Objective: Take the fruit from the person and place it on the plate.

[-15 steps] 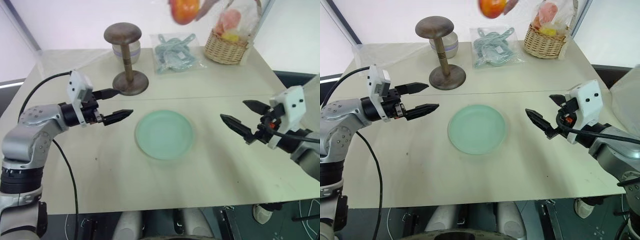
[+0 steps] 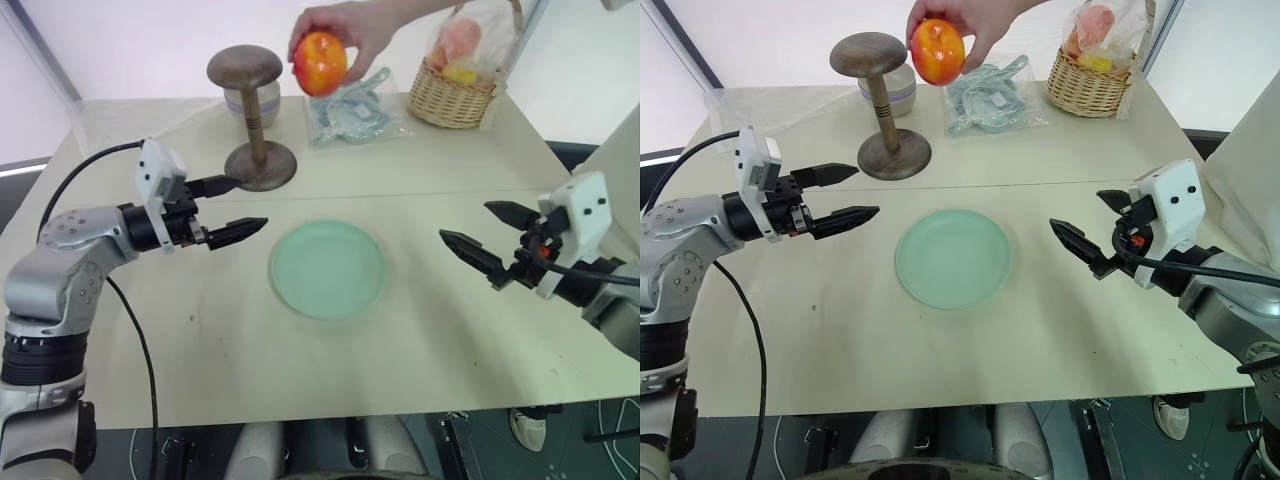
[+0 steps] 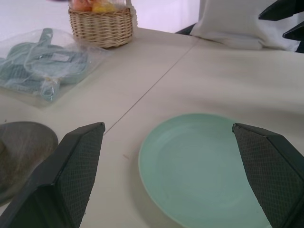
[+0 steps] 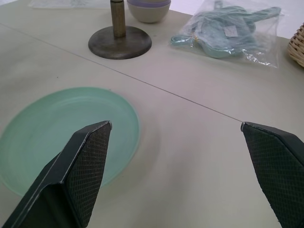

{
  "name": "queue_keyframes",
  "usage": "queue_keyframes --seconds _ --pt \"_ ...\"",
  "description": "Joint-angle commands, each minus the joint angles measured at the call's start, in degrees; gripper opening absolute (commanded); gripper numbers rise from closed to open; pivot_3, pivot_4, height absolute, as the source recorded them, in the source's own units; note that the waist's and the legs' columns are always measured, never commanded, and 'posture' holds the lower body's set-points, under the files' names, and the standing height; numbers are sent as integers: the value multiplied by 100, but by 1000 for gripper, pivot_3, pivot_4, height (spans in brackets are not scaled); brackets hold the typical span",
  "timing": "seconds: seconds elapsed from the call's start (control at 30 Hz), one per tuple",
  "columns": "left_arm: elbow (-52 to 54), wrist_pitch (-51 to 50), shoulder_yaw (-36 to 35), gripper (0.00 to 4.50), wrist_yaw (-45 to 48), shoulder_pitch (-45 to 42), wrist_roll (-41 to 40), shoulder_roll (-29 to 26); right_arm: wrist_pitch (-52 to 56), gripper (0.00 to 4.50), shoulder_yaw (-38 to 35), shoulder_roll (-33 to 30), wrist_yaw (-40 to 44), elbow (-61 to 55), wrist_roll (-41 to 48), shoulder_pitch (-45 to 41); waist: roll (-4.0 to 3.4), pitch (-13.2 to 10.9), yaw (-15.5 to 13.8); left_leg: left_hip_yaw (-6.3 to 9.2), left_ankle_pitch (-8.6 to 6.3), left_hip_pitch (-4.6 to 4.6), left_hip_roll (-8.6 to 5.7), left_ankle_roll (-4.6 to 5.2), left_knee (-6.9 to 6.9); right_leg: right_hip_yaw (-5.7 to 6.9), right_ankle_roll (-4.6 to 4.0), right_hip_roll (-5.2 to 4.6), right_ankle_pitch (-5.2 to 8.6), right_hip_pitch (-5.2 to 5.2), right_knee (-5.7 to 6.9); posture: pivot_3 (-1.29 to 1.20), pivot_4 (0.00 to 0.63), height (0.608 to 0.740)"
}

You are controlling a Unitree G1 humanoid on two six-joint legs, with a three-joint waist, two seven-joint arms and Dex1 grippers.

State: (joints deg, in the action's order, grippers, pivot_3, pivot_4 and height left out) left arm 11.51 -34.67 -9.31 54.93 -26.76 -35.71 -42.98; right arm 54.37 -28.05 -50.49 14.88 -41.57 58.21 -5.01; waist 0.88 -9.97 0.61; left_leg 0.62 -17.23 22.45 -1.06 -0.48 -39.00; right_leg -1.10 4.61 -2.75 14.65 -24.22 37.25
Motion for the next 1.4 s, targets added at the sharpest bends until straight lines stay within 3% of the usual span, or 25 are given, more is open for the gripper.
queue_keyframes --seconds 0.03,0.67,1.1,1.4 --pt "115 51 -24 4500 18 -92 -40 -17 -62 4460 -165 -83 -2 -166 72 -52 0 0 0 0 0 0 0 0 0 0 0 0 0 0 0 0 150 740" --pt "219 0 -37 4500 8 -21 -74 -62 -109 4460 -162 -63 35 -170 81 -11 0 0 0 0 0 0 0 0 0 0 0 0 0 0 0 0 150 740" --pt "4 237 -63 4500 -331 -161 170 81 -279 4460 870 364 -536 267 -486 -1483 0 0 -3 1 0 0 1 0 0 0 0 0 0 -1 -1 0 150 740" --pt "-815 1209 -29 4500 -1305 -793 1135 467 -414 4460 1454 700 -398 514 -988 -1862 0 0 -1 1 0 3 -1 0 0 1 0 -4 0 -2 -2 0 150 740"
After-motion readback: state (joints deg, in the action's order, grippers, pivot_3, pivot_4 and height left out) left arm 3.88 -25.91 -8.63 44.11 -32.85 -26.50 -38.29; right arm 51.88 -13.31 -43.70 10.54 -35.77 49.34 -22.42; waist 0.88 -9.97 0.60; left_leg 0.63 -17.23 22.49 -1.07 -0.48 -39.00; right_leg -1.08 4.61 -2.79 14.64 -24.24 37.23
